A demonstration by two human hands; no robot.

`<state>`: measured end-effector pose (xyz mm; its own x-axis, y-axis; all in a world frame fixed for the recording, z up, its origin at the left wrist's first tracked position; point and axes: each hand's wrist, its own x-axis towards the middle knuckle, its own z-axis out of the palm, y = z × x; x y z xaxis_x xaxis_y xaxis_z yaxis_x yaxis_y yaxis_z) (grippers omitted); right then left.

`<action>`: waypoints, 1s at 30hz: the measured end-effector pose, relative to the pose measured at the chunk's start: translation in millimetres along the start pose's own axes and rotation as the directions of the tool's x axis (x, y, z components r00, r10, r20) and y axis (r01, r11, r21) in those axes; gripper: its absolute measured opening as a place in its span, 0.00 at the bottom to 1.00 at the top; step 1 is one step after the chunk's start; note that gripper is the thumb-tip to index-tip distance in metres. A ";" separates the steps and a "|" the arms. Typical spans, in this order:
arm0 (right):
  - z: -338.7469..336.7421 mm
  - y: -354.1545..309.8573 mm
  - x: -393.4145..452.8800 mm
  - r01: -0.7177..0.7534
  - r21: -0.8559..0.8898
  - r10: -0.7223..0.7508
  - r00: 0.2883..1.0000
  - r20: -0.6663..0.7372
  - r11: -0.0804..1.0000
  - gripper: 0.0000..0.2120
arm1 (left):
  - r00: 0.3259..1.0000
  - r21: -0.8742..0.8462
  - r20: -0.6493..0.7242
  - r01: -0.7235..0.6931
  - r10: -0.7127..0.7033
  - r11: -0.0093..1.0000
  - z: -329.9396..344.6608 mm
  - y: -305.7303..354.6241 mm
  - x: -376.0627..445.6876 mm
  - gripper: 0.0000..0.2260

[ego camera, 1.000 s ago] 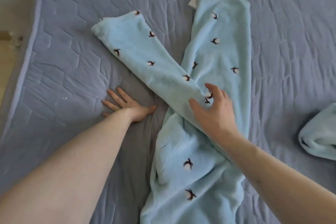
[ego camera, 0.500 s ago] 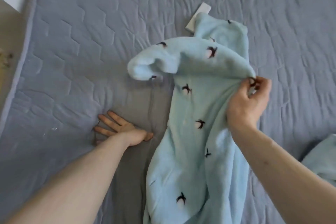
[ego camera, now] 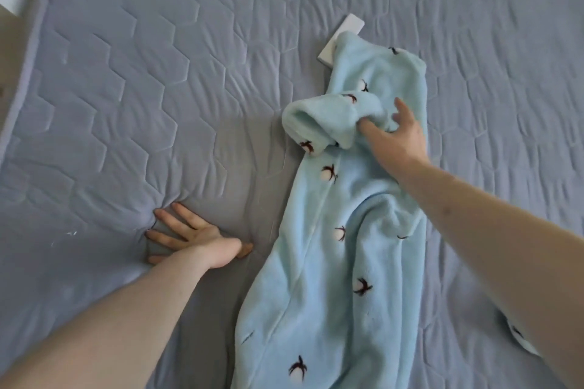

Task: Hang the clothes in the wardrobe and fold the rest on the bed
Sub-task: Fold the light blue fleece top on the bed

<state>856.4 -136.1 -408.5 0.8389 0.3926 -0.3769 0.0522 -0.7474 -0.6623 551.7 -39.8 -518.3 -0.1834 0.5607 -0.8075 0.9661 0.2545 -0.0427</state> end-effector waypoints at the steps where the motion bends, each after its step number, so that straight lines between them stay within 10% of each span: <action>1: -1.5 -6.1 4.8 -0.072 0.004 0.071 0.995 0.074 0.997 0.45 | 1.000 -0.001 0.002 -0.001 0.001 1.000 -0.1 0.2 -0.7 0.82; 5: -10.5 -16.9 11.7 -0.004 -0.080 0.019 0.982 0.189 0.997 0.13 | 1.000 0.017 0.011 0.006 -0.006 1.000 -0.1 -0.4 -0.9 0.81; 8: -17.6 -26.1 7.1 0.349 0.189 -0.290 0.915 -0.282 0.918 0.04 | 0.999 -0.003 0.038 0.014 -0.014 1.000 1.8 -1.3 3.3 0.83; 12: -20.8 -30.3 7.4 0.409 0.170 -0.237 0.768 -0.595 0.897 0.15 | 0.999 -0.003 -0.019 0.038 -0.038 0.999 7.6 0.4 8.4 0.86; 17: -12.8 17.4 14.1 0.010 -0.288 -0.059 0.985 -0.165 0.958 0.35 | 0.998 0.009 -0.051 0.032 -0.032 0.999 6.9 -0.1 6.9 0.84; 20: -0.7 50.7 -4.7 0.120 -0.396 -0.083 0.991 0.108 0.910 0.34 | 0.998 0.025 -0.060 0.008 -0.007 1.000 4.3 2.2 0.8 0.83; 30: 61.4 162.9 -183.5 0.310 -0.424 -0.218 0.943 0.251 0.851 0.36 | 0.998 0.072 -0.060 -0.022 0.026 0.997 -3.5 4.7 -13.5 0.79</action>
<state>677.8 -297.0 -487.0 0.6439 0.6678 -0.3735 0.5339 -0.7418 -0.4059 558.1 -43.4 -505.6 -0.1684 0.6134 -0.7716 0.9805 0.1845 -0.0672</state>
